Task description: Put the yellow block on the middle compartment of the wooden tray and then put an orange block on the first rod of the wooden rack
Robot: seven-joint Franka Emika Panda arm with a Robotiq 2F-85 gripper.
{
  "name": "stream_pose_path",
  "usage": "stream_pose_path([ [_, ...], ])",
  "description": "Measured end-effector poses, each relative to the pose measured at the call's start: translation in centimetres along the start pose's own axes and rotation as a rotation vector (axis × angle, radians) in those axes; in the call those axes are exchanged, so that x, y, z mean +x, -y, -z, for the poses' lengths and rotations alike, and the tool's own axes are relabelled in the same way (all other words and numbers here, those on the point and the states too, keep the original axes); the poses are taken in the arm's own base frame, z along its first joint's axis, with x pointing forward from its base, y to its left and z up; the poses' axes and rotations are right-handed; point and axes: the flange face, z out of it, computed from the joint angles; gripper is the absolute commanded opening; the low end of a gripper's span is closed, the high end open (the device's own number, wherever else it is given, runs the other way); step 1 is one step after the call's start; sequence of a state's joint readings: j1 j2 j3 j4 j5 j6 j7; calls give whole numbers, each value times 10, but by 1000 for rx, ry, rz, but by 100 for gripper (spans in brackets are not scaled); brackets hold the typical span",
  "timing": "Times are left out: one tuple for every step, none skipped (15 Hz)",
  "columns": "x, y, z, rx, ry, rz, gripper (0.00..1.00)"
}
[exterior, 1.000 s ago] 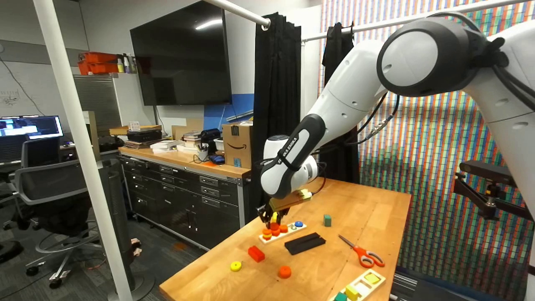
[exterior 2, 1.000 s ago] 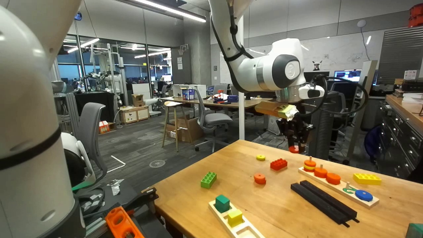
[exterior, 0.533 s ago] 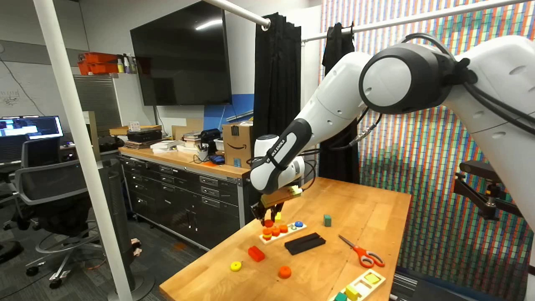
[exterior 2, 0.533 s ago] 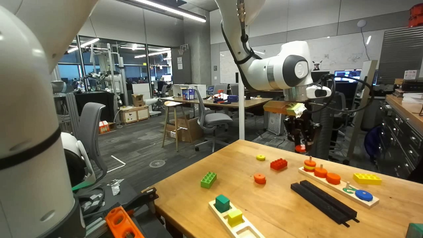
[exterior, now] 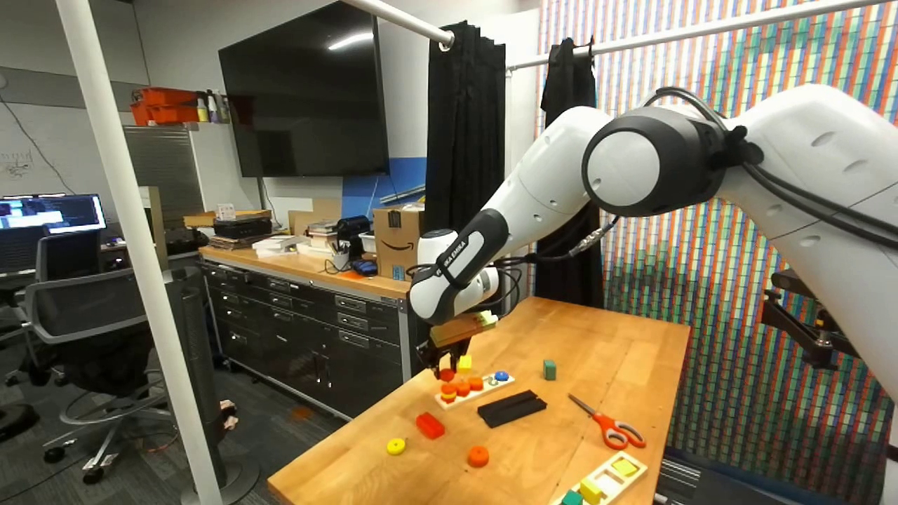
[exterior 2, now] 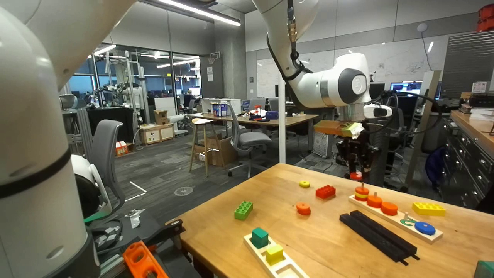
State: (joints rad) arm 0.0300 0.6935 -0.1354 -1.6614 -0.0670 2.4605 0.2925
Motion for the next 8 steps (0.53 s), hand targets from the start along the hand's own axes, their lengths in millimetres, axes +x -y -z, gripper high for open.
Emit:
stream_pose_path([
  [2, -1, -3, -1, 4, -3, 23],
  [4, -2, -7, -3, 8, -5, 23],
  [5, -3, -10, -5, 13, -8, 23],
  [7, -4, -13, -7, 17, -11, 23],
  [8, -5, -16, -9, 19, -13, 23],
  [10, -6, -18, -11, 22, -15, 23],
  [12, -7, -18, -11, 23, -17, 23],
  [13, -7, -19, -13, 25, -18, 23],
])
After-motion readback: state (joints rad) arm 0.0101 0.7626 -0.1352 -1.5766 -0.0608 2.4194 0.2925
